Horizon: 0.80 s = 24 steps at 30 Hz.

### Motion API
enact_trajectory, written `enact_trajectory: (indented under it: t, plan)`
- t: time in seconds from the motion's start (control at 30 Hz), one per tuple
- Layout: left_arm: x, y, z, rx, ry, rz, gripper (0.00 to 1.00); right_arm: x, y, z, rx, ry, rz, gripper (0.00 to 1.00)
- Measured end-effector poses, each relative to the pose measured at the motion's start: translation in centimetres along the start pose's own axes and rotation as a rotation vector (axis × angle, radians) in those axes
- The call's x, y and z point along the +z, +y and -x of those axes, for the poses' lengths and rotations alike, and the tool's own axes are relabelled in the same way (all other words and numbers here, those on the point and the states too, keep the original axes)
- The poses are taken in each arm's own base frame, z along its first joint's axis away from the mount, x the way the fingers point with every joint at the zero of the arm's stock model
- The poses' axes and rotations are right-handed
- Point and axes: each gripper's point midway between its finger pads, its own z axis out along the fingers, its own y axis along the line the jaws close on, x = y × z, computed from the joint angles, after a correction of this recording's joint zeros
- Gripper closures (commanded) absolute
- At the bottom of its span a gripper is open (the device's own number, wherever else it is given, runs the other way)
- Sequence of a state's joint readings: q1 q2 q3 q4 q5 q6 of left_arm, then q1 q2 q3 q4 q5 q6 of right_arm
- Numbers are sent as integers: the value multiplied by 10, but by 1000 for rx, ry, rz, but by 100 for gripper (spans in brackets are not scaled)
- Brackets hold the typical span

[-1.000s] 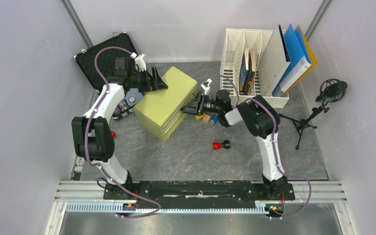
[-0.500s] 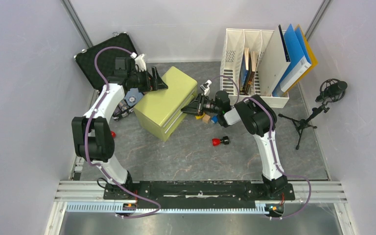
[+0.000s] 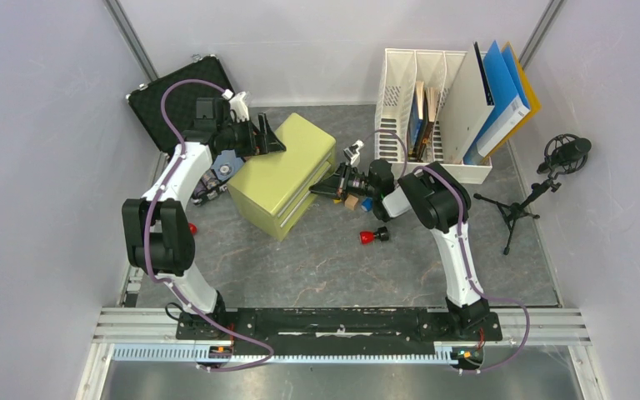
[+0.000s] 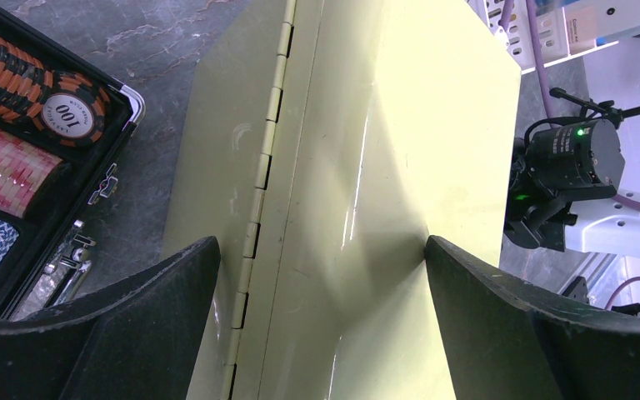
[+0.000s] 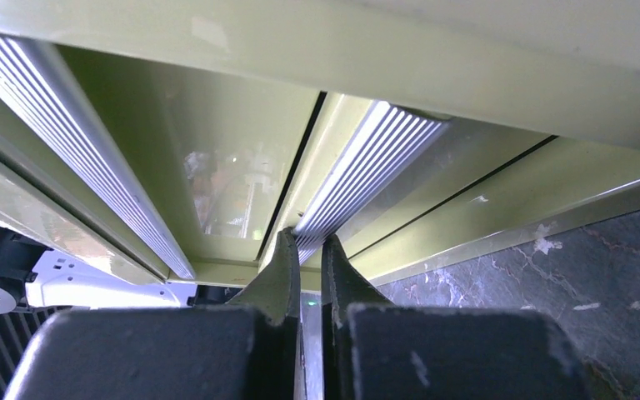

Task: Organize the desk
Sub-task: Open the drawer in the storage box.

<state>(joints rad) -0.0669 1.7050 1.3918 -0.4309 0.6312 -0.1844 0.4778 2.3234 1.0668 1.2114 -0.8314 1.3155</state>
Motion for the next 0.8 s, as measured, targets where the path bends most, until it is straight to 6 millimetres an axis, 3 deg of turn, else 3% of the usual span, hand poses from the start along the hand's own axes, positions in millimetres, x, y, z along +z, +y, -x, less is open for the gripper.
enact_trajectory:
  t: [0.6,0.8]
  plan:
    - [0,0,0,0,0,0,2,-9,9,-1,-76,-27,18,98]
    - [0,0,0,0,0,1,2,-9,7,-2,-90,-23,13,57]
